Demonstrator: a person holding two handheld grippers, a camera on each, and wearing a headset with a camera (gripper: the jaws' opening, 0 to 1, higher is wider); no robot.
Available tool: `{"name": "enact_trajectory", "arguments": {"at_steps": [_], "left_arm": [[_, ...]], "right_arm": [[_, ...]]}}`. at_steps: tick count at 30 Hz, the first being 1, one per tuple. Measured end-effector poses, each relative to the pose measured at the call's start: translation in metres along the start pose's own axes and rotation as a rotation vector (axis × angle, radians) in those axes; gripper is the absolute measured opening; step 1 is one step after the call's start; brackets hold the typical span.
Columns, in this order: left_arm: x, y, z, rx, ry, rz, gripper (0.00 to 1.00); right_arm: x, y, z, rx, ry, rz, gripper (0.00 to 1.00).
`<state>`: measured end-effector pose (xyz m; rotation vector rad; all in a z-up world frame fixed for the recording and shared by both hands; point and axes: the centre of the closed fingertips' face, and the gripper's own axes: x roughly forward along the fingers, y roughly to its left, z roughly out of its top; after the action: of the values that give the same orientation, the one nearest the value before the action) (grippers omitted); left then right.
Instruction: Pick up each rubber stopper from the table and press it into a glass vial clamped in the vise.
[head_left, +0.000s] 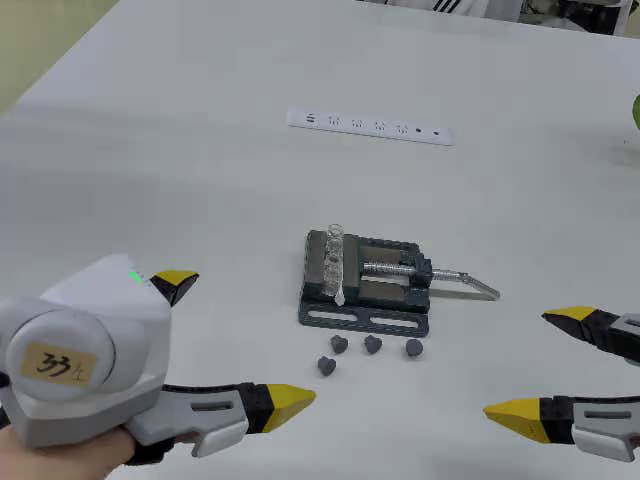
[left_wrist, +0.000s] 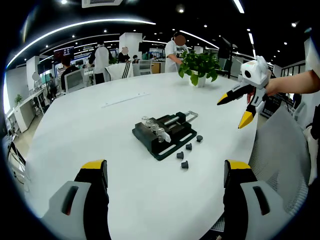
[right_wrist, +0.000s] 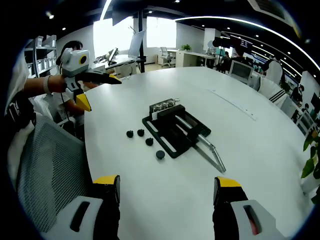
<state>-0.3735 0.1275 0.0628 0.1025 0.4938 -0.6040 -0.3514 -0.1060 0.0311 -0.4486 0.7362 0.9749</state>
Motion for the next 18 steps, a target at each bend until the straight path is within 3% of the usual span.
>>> {"name": "enact_trajectory", "arguments": {"at_steps": [10, 18], "left_arm": [[0.000, -0.005, -0.005, 0.027, 0.015, -0.019, 0.96], [0.004, -0.014, -0.007, 0.051, 0.027, -0.040, 0.95]], "right_arm": [[0.021, 0.009, 0.011, -0.133, 0.106, 0.121, 0.62], [0.037, 0.010, 0.017, -0.287, 0.197, 0.221, 0.54]]}}
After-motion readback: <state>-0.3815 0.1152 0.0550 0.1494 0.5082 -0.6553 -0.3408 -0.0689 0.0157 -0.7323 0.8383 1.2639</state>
